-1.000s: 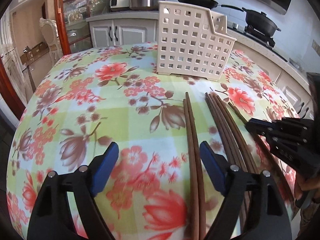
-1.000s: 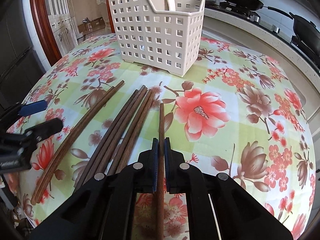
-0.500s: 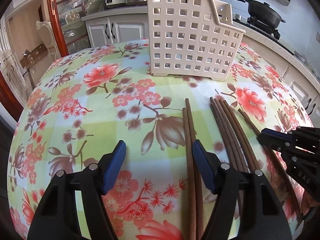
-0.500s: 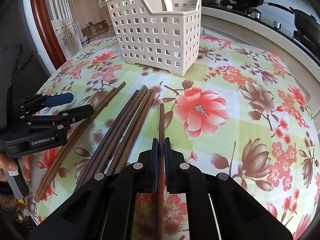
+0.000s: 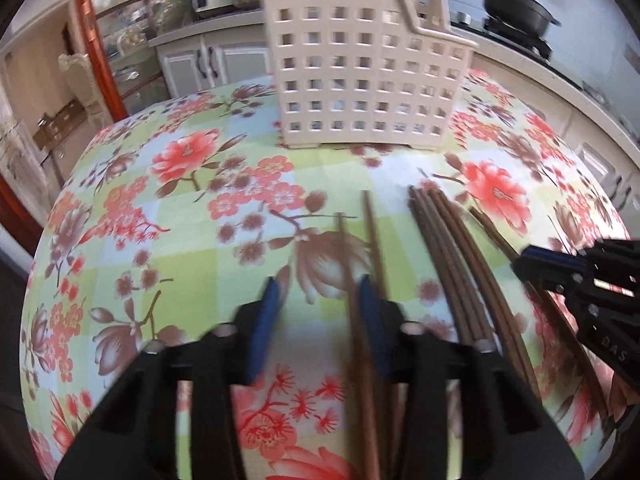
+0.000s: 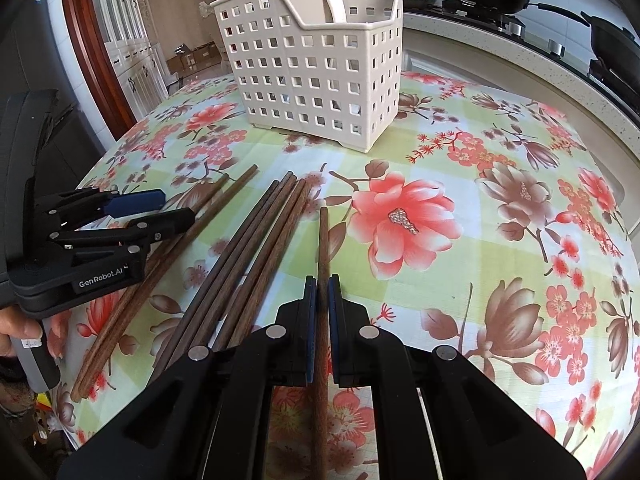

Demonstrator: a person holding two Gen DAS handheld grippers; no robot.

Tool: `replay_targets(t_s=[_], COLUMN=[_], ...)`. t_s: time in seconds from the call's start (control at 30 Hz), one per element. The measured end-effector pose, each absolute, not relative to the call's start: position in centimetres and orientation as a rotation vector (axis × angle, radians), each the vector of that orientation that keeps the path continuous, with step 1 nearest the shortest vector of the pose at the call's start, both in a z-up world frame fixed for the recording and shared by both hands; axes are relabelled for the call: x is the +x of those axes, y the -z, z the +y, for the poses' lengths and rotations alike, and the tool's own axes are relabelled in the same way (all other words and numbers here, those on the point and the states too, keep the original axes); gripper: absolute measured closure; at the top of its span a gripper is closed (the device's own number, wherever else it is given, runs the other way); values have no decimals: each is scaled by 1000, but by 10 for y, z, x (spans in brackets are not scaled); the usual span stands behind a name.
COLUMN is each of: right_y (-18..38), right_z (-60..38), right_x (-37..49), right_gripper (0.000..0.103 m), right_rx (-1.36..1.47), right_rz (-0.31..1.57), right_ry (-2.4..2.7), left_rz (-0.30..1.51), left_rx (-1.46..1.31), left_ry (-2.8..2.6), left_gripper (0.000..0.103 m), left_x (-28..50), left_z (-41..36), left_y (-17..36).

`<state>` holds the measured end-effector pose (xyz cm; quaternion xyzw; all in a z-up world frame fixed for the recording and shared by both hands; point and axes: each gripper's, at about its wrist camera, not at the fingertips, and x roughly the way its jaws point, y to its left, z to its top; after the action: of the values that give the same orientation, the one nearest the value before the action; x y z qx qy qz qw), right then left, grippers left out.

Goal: Organize utensils
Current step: 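Close the left gripper on a chopstick while the right gripper grasps another chopstick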

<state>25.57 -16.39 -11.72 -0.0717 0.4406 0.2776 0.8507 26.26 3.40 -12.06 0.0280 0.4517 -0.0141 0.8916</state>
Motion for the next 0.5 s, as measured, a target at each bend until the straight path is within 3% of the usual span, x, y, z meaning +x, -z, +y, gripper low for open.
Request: replay_targets(t_s=[0.13, 0.43, 0.5], right_y=[116, 115, 115], right_z=[-160, -152, -152], right_x=[258, 262, 262], right_gripper=[97, 97, 97], right_rx=[-185, -269, -267], right_rz=[943, 960, 956], right_ry=[-589, -605, -603], left_rz=[944, 974, 963], left_rx=[81, 68, 69], left_ry=[63, 115, 104], left_gripper=[89, 91, 96], left_x=[262, 268, 268], left_z=[26, 26, 27], left_y=[120, 120, 120])
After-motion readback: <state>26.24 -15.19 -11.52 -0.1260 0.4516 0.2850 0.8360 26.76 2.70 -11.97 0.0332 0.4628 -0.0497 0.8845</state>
